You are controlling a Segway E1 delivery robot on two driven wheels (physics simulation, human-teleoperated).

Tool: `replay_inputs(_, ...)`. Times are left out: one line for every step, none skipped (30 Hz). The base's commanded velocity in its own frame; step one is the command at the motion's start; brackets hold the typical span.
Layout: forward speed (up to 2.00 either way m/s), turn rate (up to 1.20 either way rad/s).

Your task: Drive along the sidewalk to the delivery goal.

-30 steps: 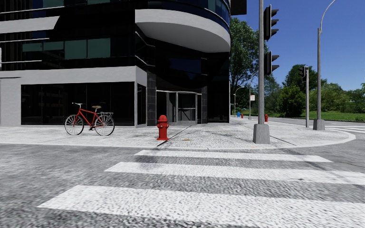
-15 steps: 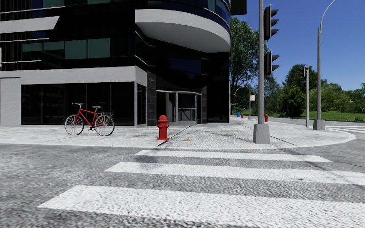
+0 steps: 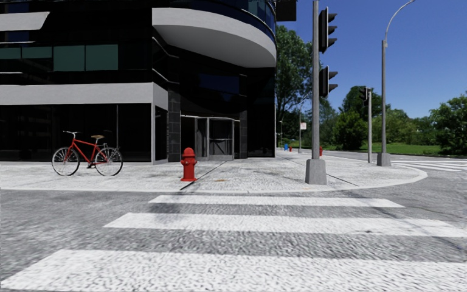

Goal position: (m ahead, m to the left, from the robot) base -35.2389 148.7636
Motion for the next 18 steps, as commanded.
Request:
replay_inputs(0.81, -0.56)
replay_inputs(0.81, -0.56)
replay_inputs(0.81, -0.56)
replay_inputs(0.82, -0.56)
replay_inputs(0.82, -0.56)
replay_inputs(0.82, -0.58)
replay_inputs(0.82, -0.58)
replay_inputs(0.82, -0.59)
replay_inputs(0.82, -0.62)
replay_inputs(0.82, -0.68)
replay_inputs(0.82, -0.76)
replay_inputs(0.82, -0.76)
replay_inputs(0.82, -0.80)
replay_inputs(0.82, -0.81)
replay_inputs(0.82, -0.81)
replay_inputs(0.82, -0.81)
replay_inputs(0.82, -0.81)
replay_inputs(0.82, -0.81)
